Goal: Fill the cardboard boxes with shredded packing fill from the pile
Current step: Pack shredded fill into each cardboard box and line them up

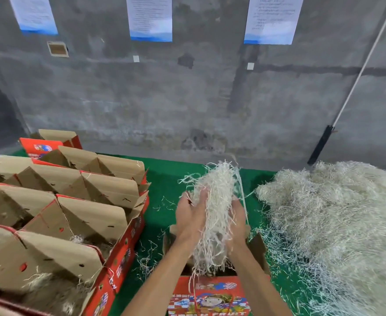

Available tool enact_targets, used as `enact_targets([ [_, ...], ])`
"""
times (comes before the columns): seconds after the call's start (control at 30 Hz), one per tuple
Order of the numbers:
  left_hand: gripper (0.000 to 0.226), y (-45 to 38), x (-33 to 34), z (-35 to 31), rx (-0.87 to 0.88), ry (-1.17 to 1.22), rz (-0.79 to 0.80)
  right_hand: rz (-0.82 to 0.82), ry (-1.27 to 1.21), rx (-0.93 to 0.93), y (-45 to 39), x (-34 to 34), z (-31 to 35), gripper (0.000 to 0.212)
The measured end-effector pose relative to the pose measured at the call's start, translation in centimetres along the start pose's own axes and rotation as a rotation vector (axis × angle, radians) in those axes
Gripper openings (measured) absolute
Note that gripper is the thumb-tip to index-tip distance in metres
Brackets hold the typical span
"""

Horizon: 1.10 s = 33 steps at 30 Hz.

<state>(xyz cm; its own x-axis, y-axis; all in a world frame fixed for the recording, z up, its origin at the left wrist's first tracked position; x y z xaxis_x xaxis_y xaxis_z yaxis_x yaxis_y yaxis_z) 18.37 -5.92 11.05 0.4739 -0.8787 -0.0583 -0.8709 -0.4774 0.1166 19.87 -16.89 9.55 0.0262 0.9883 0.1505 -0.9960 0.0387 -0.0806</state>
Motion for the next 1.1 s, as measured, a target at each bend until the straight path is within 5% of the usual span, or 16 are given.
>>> enact_targets([
  [0.07,0.033,-1.4,-1.8,-0.3,0.062,-0.015,-0.029,-0.098,0.101,0.0,-0.7,-1.3,0.6,0.047],
  [0.2,0.037,-5.3,-7.9,-0.2,-0.089,0.179,-0.212,-0.315,0.171,-0.029,-3.3,-6.8,1.3,0.036],
  [0.27,0.026,-5.5,-9.0,-0.8,-0.146,0.268,-0.177,-0.343,0.151,-0.046,-3.9,-8.4,1.8,0.038],
  [0.37,0.026,-2.9,-4.4,-1.3,-0.218,0.225,0.175,-0.076,0.253,-0.199,-2.8,-4.8,2.4,0.033],
  [0.47,0.018,0.3,0.1,-1.0,-0.181,0.181,0.142,0.113,0.374,-0.177,-1.3,-0.3,1.4,0.038],
  [0.53,0.026,0.1,-0.7,-1.1,-0.007,0.217,0.15,0.099,0.383,-0.244,-1.6,-1.0,1.4,0.01],
  [0.67,0.043,-3.1,-5.3,-0.9,0.122,0.107,0.063,0.015,0.303,-0.287,-2.5,-5.5,2.7,0.034],
  [0.8,0.061,-3.2,-5.5,0.1,-0.059,0.407,0.087,-0.06,0.212,-0.31,-2.0,-5.6,2.7,0.037],
  [0.93,0.067,-2.2,-4.0,3.2,-0.325,0.756,0.399,-0.16,0.152,0.011,-0.7,-5.4,0.3,0.064],
  [1.0,0.087,-0.7,-2.8,5.3,-0.342,0.46,0.474,0.008,0.346,0.049,0.2,-5.3,-2.1,0.06],
  [1.07,0.117,1.4,-1.5,6.4,-0.537,0.006,0.386,0.248,0.618,0.04,1.6,-5.7,-4.2,0.006],
  [1.1,0.12,2.2,-1.1,7.3,-0.594,-0.12,0.353,0.322,0.749,0.02,2.1,-6.0,-5.3,0.011],
])
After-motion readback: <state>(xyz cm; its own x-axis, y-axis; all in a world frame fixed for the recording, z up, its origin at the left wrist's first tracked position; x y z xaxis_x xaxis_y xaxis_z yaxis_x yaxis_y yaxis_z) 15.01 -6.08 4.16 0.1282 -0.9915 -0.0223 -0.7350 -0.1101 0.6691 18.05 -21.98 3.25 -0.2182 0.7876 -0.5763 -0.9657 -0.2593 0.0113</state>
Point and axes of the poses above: each hand's wrist, its own y-axis away from the middle knuckle, its own x-axis out of the palm, z = x × y, the point moved 1 cm from there along -y, towards the middle knuckle, and after that the axes turned 8 degrees about -x, right-handed, at the moved point
